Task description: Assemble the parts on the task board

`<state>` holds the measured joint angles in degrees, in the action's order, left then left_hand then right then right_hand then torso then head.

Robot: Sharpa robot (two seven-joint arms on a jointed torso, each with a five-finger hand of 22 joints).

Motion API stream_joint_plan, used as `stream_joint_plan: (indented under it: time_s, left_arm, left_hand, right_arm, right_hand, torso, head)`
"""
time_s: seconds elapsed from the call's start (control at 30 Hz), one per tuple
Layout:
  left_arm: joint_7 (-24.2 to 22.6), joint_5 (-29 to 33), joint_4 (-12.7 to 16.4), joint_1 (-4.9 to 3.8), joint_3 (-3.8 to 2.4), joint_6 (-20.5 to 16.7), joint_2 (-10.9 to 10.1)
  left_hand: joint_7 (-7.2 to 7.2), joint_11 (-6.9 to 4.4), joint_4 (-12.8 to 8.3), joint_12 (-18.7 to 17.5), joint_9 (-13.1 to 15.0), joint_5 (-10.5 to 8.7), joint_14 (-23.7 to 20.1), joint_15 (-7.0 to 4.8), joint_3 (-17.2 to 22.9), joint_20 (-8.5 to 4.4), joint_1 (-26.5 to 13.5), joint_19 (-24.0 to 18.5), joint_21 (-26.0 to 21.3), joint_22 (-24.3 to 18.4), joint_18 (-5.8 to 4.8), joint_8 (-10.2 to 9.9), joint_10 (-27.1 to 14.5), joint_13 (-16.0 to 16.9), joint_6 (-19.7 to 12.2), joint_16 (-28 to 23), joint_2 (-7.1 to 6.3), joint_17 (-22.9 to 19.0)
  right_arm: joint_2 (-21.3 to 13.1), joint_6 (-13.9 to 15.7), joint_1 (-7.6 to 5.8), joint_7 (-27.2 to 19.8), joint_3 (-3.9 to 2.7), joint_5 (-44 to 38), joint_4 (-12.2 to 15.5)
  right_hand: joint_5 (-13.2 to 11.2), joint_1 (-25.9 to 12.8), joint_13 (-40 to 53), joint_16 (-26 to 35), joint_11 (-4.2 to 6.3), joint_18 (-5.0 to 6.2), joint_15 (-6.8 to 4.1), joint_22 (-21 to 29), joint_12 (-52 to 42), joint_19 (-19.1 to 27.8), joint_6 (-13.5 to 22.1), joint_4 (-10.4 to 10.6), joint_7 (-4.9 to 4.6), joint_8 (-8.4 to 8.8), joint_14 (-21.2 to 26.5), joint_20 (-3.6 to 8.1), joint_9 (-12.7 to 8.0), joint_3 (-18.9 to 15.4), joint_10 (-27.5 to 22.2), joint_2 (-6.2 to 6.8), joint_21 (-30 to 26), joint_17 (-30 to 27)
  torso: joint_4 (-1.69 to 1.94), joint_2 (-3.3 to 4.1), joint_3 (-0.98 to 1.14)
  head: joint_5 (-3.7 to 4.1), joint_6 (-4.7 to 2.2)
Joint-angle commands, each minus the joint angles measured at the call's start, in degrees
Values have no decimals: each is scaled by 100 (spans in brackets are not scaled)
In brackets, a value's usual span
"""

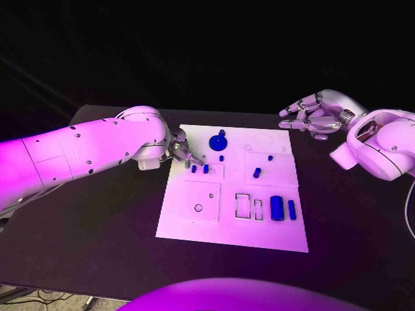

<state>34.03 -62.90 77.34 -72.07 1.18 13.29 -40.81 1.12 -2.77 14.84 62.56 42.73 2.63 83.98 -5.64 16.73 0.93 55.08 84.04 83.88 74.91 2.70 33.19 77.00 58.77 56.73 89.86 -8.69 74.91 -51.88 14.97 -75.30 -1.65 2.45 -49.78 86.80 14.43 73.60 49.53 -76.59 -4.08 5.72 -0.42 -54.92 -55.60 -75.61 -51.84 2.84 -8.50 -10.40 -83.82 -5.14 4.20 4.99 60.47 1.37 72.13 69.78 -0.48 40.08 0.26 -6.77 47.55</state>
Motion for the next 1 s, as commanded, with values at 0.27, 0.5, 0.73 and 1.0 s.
stream_joint_plan:
  time_s: [0.27, 0.5, 0.73, 1.0]
  left_arm:
    - [-483, 578, 138, 3, -18, -773, -165]
    - [-1502, 1447, 145, 0, -48, -1412, -278]
    - [-2853, 324, 103, 2, 4, -2068, -79]
    - [-3520, -1053, 37, 51, 130, -2506, 202]
  left_hand:
    - [10, 10, 144, -92, 9, 10, 602, -34, -434, -68, 50, 272, -58, 728, -72, -21, -57, -109, -69, 14, 159, 1509]
    - [294, 279, 149, -1619, -103, 17, 421, 185, -800, 104, 291, -407, -1349, -625, 228, -321, -1311, -1587, -704, -388, 338, 1080]
    - [748, 773, -806, -3038, -1094, 45, -2085, 709, -246, 509, 2388, -2419, -4583, -3421, 696, -1347, -2938, -2601, -1450, -4052, 354, -2199]
    - [646, 891, -1214, -3934, -2124, 56, -2078, 753, -4, 645, 2990, -2363, -4889, -3633, 784, -2009, -2659, -3831, -1028, -4556, 90, -2911]
  right_arm:
    - [7, -6, 2, -58, -1, 35, -52]
    - [-3, 8, 2, -46, -1, 36, -71]
    - [12, 10, 2, -46, -1, 37, -75]
    - [42, -4, 2, -52, -1, 36, -69]
  right_hand:
    - [24, 9, -5, 31, 24, 78, -40, 8, 6, 5, 20, 26, -40, -32, -178, 8, -10, -24, 17, -39, -36, -10]
    - [25, 10, -3, 31, 24, 78, -40, 8, 4, 4, 22, 26, -40, -32, -179, 8, -11, -24, 19, -39, -37, -9]
    - [28, 10, -14, 33, 24, 78, -40, 8, 11, 4, 25, 28, -41, -32, -179, 8, -11, -26, 13, -40, -38, -10]
    - [41, 21, -15, 34, 25, 77, -40, 8, 8, 1, 27, 30, -40, -35, -181, 8, -11, -21, 16, -54, -40, -7]
  torso:
    - [2, 0, -2]
    - [6, -4, 11]
    - [-2, 2, 4]
    - [-17, 15, 1]
  head:
    - [2, -21]
    - [15, -22]
    - [59, -65]
    - [87, -107]
